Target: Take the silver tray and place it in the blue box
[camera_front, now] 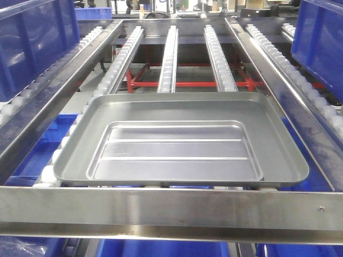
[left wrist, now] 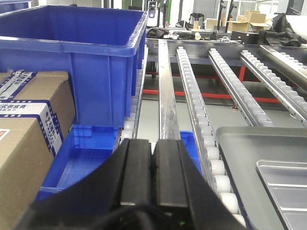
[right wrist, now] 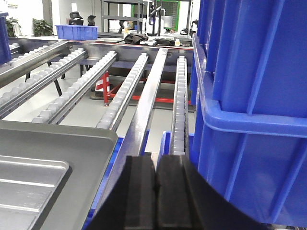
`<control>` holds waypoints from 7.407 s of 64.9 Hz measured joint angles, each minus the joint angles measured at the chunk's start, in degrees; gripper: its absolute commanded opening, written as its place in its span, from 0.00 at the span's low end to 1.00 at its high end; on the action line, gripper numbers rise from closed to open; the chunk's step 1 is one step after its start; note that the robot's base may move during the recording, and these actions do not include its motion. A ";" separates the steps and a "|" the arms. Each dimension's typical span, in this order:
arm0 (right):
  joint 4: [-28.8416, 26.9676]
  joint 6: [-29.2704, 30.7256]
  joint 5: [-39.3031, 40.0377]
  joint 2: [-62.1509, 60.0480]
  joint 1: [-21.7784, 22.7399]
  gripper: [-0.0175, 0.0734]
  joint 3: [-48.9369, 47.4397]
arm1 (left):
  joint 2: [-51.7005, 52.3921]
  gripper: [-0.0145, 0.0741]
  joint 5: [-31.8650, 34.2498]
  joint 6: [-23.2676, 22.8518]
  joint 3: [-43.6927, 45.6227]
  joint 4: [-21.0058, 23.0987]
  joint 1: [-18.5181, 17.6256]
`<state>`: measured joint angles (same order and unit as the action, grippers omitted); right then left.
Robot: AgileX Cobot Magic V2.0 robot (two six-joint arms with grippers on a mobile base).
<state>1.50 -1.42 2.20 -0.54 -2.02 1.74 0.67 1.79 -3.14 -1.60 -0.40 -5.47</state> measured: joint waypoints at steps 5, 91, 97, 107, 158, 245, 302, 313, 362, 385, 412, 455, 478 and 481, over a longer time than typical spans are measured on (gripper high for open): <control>0.00 0.00 0.00 0.00 0.00 0.25 0.00 | 0.00 0.05 0.00 0.00 0.00 0.00 0.00; 0.00 -0.12 -23.41 24.55 0.00 0.25 -20.79 | -24.93 0.05 -21.29 0.00 23.66 0.00 0.00; 0.00 -0.12 -31.41 38.93 0.00 0.25 -26.86 | -38.56 0.05 -25.02 0.00 30.21 0.00 0.00; 0.00 -0.12 -33.00 52.08 0.00 0.25 -30.14 | -50.51 0.05 -18.46 0.00 32.37 0.92 0.00; -3.30 -4.25 -32.52 69.39 -5.12 0.26 -42.07 | -72.12 0.05 -23.25 -0.56 46.66 7.31 -20.17; 1.95 -28.36 -40.82 98.62 -22.93 0.26 -65.20 | -100.07 0.06 -39.04 -32.68 68.34 -8.17 -31.54; 4.20 -28.22 -38.97 98.74 -22.93 0.64 -65.24 | -100.11 0.39 -38.54 -32.68 68.45 -8.97 -28.68; 4.20 -28.32 -38.62 100.05 -22.93 0.64 -65.24 | -100.20 0.39 -38.54 -32.68 68.45 -8.97 -28.69; 4.30 -29.63 -37.67 102.49 -22.93 0.64 -65.37 | -105.12 0.39 -37.00 -32.68 68.56 -8.97 -29.55; 4.30 -30.11 -37.19 102.70 -22.93 0.64 -65.37 | -105.20 0.39 -35.97 -32.68 68.56 -8.97 -29.55; 4.30 -30.11 -36.59 102.70 -22.02 0.63 -65.37 | -105.63 0.39 -35.73 -32.68 68.56 -8.97 -29.55; 4.30 -30.11 -38.16 102.70 -21.68 0.63 -65.46 | -105.76 0.39 -35.73 -32.68 68.63 -8.97 -29.55; 3.82 -30.11 -39.01 102.70 -21.68 0.63 -65.58 | -105.76 0.39 -35.64 -32.68 68.63 -8.97 -29.55; 3.82 -30.11 -39.01 102.70 -21.68 0.63 -65.58 | -105.76 0.39 -35.64 -32.68 68.63 -8.97 -29.55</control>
<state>5.31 -31.53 -36.81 102.16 -23.69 -63.84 -105.09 -33.85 -35.82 67.04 -9.38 -35.02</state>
